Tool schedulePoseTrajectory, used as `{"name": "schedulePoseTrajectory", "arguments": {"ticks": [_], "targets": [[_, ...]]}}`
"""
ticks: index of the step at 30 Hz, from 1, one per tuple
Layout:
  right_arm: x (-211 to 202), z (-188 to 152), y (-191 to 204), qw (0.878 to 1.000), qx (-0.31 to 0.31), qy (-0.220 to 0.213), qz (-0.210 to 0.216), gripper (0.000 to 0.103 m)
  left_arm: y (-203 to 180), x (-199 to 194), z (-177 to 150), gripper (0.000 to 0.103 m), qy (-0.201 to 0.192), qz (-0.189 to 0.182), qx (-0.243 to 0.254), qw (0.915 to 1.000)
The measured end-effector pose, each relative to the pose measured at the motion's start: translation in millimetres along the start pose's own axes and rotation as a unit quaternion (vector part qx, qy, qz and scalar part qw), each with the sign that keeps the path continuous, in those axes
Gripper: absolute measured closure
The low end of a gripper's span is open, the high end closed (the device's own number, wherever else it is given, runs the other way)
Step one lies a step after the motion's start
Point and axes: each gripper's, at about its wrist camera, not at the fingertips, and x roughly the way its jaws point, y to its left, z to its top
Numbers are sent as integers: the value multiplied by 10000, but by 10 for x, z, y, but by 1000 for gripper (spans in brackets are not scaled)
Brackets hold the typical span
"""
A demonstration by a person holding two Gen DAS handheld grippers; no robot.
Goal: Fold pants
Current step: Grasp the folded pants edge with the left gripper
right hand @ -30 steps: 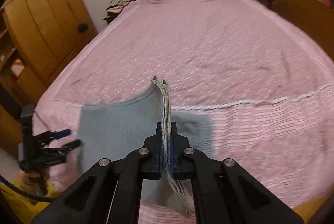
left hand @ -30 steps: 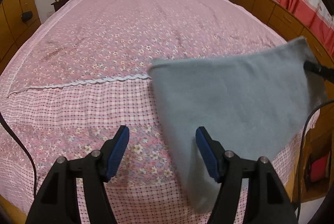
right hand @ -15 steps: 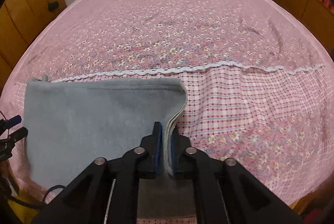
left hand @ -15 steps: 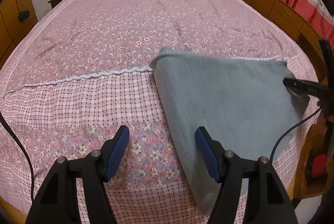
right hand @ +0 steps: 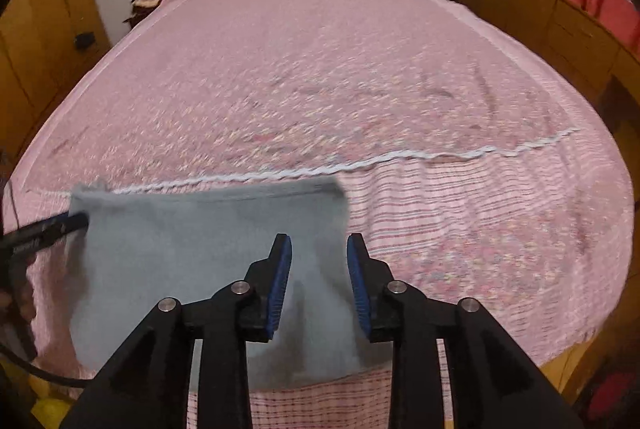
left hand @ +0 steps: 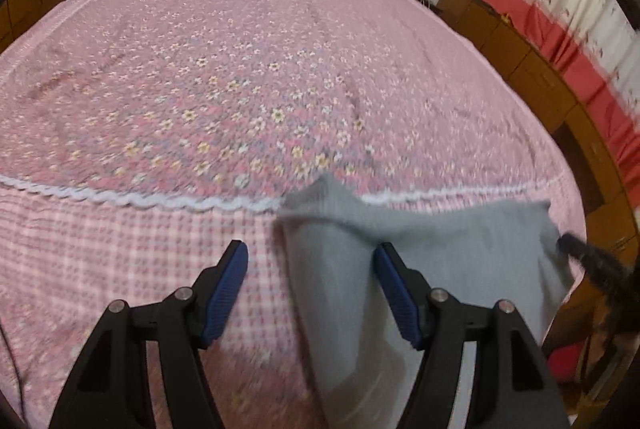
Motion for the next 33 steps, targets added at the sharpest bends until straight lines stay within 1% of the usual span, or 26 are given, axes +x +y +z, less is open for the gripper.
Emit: {"name": "schedulePoseTrajectory", "arguments": {"ticks": [1, 3, 4, 5, 6, 7, 8, 9, 10, 12, 14, 16, 19, 21, 22, 24, 26, 28, 30, 33], "targets": [[41, -4, 19, 10000, -29, 37, 9, 73, 11, 57, 12, 34, 19, -24, -70, 10000], [166, -37, 63, 9999, -5, 131, 84, 73, 4, 153, 12, 43, 97, -243, -193, 9995], [219, -45, 72, 9997, 45, 185, 162, 73, -9, 170, 1, 46, 78, -277, -201, 9994], [281, -52, 85, 9992, 111, 256, 283, 73, -30, 162, -15, 51, 43, -281, -167, 9995], [317, -69, 105, 9988, 143, 291, 356, 73, -60, 155, -30, 61, -6, -299, -55, 9995], [338, -74, 116, 9986, 154, 311, 400, 73, -88, 146, -42, 69, -37, -297, 48, 9995], [356, -77, 136, 9984, 153, 320, 433, 73, -123, 96, -52, 84, -150, -284, 178, 9993], [361, -75, 158, 9985, 131, 315, 432, 73, -151, 52, -61, 87, -246, -286, 222, 9990], [349, -69, 183, 9986, 100, 304, 420, 73, -179, -34, -68, 88, -425, -262, 252, 9984], [326, -45, 218, 9987, 30, 262, 428, 73, -217, -169, -91, 89, -660, -283, 250, 9971], [322, -23, 254, 9989, -43, 222, 418, 73, -208, -218, -60, 89, -770, -271, 258, 9963], [350, -7, 273, 9990, -74, 193, 384, 73, -169, -152, -2, 89, -712, -204, 288, 9968], [467, 40, 302, 9988, -61, 198, 452, 73, -90, 118, 69, 86, -437, -142, 294, 9985], [556, 48, 308, 9989, -191, 167, 390, 73, -34, 267, 73, 73, -324, -34, 304, 9990], [616, 52, 317, 9990, -293, 148, 293, 73, -19, 279, 74, 72, -319, -77, 241, 9992], [701, 69, 301, 9991, -326, 166, 208, 73, 3, 198, 88, 68, -300, -134, 113, 9994], [724, 94, 269, 9993, -221, 209, 231, 73, 1, 39, 90, 68, -341, -19, 106, 9994], [657, 115, 280, 9994, -176, 203, 198, 73, -59, -123, 87, 68, -404, -31, 133, 9991], [554, 114, 312, 9995, -220, 126, 182, 73, -173, -233, 74, 67, -393, -156, 209, 9989], [415, 68, 413, 9989, -279, 11, 365, 73, -305, -305, 40, 65, -353, -440, 356, 9978]]}}
